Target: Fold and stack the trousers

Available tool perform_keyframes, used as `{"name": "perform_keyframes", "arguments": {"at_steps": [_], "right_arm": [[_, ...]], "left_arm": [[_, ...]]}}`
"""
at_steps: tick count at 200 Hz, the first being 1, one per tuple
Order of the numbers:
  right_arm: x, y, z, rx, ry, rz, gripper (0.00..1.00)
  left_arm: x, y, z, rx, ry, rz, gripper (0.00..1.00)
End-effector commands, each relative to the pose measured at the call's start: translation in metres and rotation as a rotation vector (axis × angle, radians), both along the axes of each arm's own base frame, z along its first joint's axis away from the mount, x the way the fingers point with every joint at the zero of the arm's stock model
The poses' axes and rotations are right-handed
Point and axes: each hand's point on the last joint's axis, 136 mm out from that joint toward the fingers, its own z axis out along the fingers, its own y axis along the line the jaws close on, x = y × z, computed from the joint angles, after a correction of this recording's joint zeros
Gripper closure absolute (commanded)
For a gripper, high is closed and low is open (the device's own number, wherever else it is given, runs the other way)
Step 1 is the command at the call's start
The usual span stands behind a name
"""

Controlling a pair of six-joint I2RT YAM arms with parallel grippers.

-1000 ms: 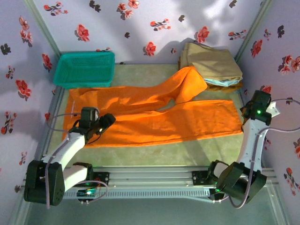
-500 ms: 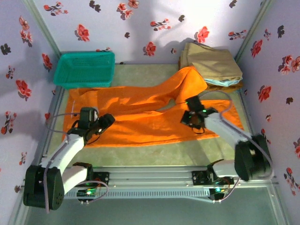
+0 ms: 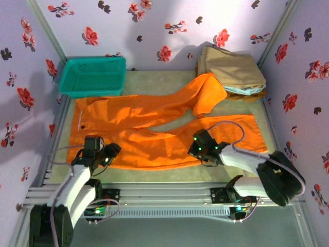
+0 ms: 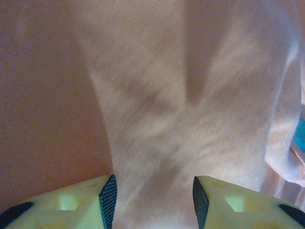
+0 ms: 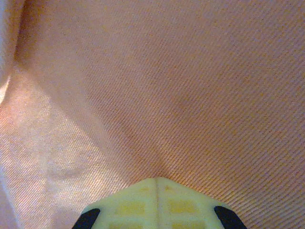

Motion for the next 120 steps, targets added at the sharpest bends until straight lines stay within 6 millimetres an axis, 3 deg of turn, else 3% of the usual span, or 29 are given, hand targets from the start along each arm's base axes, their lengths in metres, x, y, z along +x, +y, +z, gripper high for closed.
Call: {"name": "perform_keyframes", "arguments": {"at_steps": [1,17,34,38,58,76,101,120], "right_arm": [[-0.081,-0.060,-0.037,-0.192,0.293,-0.045,1.00],[-0.080,-0.061,-0.019,-0.167,0.255,-0.040,1.00],[-0.064,-0.064,0.008,-0.191,0.159,-0.022,1.00],[-0.057,-0.063,0.016,-0.193,0.131,-0.015,1.00],[-0.019,-0.058,0.047,-0.195,0.046,0.002,1.00],[0.020,-0.056,0.062,-0.207,-0.001,0.007,1.00],[0.079,-0.072,0.066,-0.285,-0.029,-0.055,1.00],[0.103,-0.081,0.048,-0.278,0.017,-0.107,1.00]], "left_arm": [[-0.046,-0.002,-0.008,-0.038,0.160,0.011,0.53],[-0.049,-0.003,0.006,-0.051,0.118,0.017,0.52],[-0.042,-0.002,0.019,-0.053,0.065,0.023,0.50],[-0.034,-0.003,0.031,-0.055,0.030,0.022,0.49],[-0.005,-0.004,0.048,-0.041,-0.023,0.007,0.48],[0.034,-0.001,0.062,0.012,-0.065,-0.011,0.46],[0.094,0.015,0.072,0.068,-0.106,0.028,0.46],[0.128,0.032,0.052,0.087,-0.077,0.097,0.46]]}}
